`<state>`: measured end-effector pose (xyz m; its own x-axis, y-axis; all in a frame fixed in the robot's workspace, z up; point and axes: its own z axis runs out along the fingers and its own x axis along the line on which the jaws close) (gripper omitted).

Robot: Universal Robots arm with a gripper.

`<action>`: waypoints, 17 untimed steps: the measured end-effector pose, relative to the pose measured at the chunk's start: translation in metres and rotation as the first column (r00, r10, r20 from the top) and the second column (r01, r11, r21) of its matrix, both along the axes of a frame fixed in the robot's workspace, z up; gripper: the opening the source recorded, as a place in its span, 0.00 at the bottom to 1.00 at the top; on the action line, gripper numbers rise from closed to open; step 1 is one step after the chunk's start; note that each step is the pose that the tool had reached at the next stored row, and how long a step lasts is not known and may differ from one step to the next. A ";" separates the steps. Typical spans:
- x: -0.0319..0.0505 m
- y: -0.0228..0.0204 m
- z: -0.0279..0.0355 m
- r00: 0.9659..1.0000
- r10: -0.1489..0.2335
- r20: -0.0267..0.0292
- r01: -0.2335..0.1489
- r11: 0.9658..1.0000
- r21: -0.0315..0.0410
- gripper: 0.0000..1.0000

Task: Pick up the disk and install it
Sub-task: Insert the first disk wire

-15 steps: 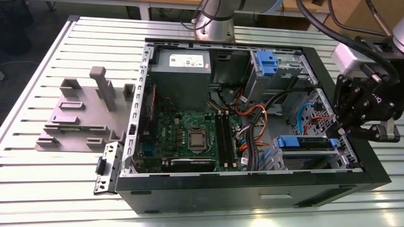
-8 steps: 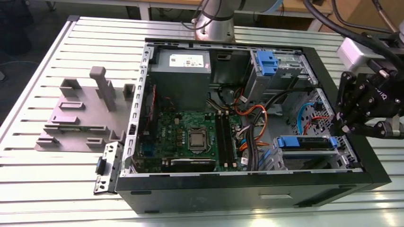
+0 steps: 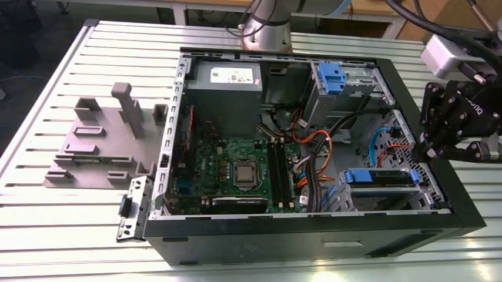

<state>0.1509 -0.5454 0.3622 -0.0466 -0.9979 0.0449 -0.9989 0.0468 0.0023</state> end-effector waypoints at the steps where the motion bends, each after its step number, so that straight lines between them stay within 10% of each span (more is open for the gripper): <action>1: 0.0001 0.0015 0.0003 1.000 0.000 0.000 0.000 1.000 -0.001 0.11; 6: 0.0011 0.0093 0.0006 1.000 0.000 -0.004 0.000 1.000 -0.013 0.11; 17: 0.0098 0.0186 0.0021 0.999 0.000 -0.051 -0.001 1.000 -0.020 0.11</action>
<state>0.1607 -0.5268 0.3643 -0.0434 -0.9968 0.0674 -0.9975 0.0470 0.0526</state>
